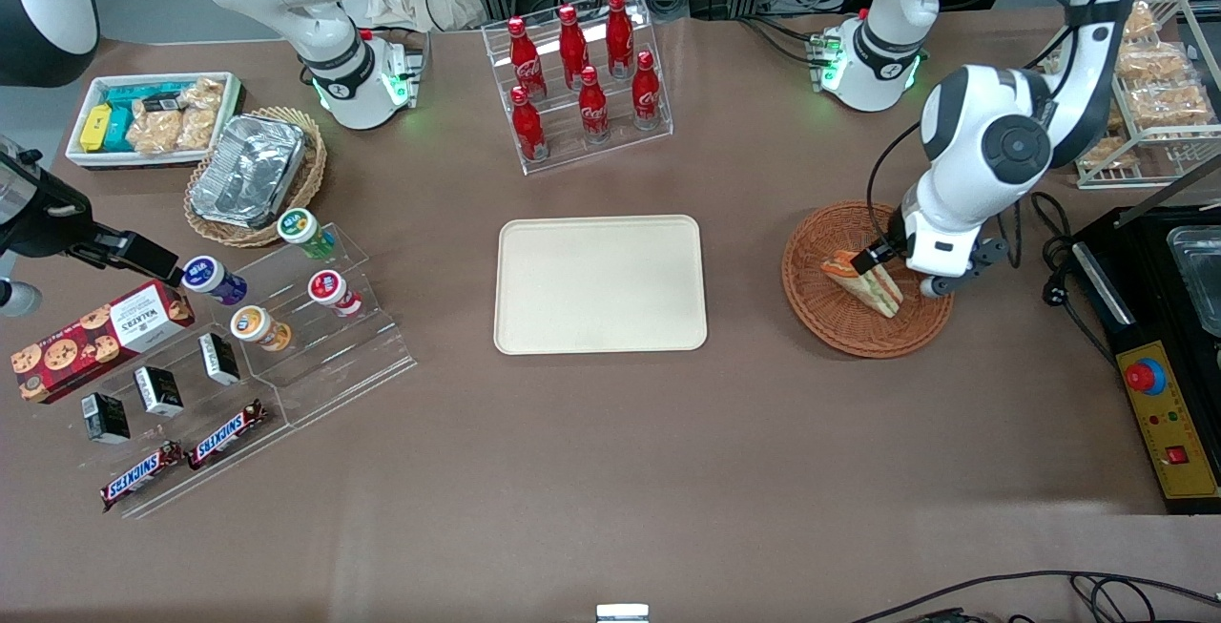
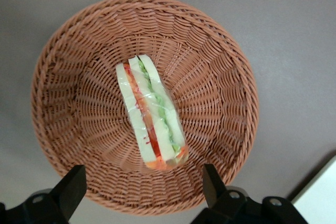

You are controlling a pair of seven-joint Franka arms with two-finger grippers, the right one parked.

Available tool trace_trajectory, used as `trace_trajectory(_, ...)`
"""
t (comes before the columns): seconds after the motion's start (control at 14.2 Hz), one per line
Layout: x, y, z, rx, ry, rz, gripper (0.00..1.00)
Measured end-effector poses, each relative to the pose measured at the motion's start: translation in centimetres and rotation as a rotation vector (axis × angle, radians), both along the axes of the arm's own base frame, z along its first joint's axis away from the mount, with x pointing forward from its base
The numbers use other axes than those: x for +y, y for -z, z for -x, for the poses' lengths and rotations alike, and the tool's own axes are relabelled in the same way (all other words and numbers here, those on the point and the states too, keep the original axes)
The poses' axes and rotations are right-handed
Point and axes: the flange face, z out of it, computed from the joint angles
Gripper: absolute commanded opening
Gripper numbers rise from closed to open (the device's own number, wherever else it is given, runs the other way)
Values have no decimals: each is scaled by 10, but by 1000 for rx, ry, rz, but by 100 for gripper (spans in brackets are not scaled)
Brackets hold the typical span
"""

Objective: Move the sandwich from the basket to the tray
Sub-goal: 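Lower the left gripper and close it on the sandwich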

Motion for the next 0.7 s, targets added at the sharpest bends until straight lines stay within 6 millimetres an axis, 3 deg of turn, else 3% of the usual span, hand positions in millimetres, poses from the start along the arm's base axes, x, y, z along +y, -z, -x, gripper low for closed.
trace_trajectory(0.21,2,23,5,-43,-38,6,98)
trace_trajectory(0.7,-14,50,9,-44,-72,-9,96)
